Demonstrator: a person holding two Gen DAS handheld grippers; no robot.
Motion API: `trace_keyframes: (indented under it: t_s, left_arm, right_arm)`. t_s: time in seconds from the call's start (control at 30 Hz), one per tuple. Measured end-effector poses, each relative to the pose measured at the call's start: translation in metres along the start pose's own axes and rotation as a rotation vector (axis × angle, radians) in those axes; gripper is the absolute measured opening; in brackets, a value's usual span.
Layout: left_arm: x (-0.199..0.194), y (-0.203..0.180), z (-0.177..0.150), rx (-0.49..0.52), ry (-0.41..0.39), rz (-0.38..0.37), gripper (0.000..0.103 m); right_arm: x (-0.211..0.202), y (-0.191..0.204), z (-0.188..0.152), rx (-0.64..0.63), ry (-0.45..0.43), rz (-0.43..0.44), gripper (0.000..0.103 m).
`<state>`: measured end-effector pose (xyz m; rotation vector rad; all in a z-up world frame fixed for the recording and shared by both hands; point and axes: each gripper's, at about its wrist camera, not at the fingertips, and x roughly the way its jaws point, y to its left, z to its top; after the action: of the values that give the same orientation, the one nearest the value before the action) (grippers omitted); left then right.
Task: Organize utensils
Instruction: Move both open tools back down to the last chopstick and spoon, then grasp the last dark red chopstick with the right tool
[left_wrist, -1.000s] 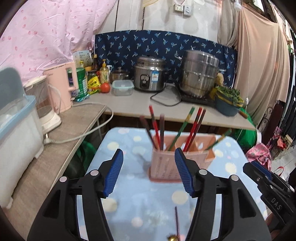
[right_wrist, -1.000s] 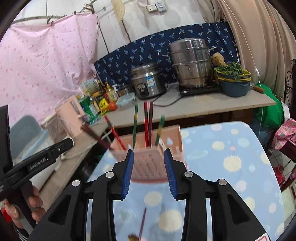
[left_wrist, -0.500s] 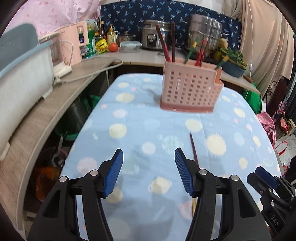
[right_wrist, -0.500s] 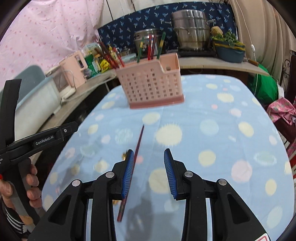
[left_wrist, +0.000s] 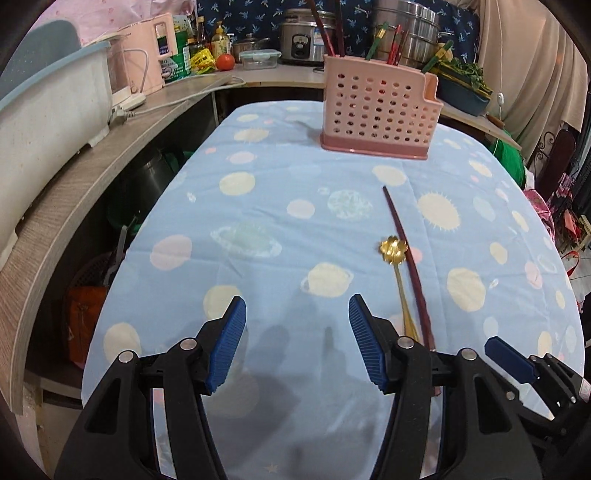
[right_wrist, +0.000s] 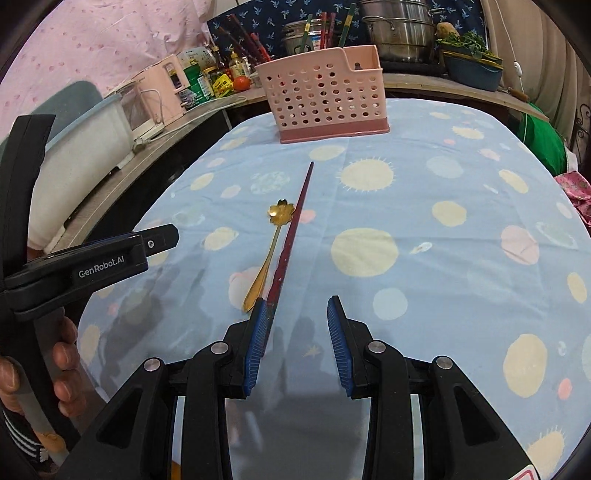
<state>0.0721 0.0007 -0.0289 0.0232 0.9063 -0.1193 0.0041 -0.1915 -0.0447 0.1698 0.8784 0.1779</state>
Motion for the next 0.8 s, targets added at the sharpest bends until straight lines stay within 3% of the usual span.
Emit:
trace_keyframes:
  t_s: [0.3, 0.57, 0.8]
  left_arm:
    - [0.009, 0.007, -0.014, -0.01, 0.047, 0.006, 0.055]
    - [0.012, 0.005, -0.017, -0.007, 0.06, -0.003, 0.055]
    - [0.009, -0.006, -0.017, 0.006, 0.059, -0.037, 0.065]
  right_arm:
    - [0.015, 0.023, -0.01, -0.058, 0.024, -0.005, 0.033]
    - [0.019, 0.023, -0.013, -0.089, 0.01, -0.068, 0.01]
    - [0.012, -0.001, -0.01, -0.025, -0.008, -0.092, 0.007]
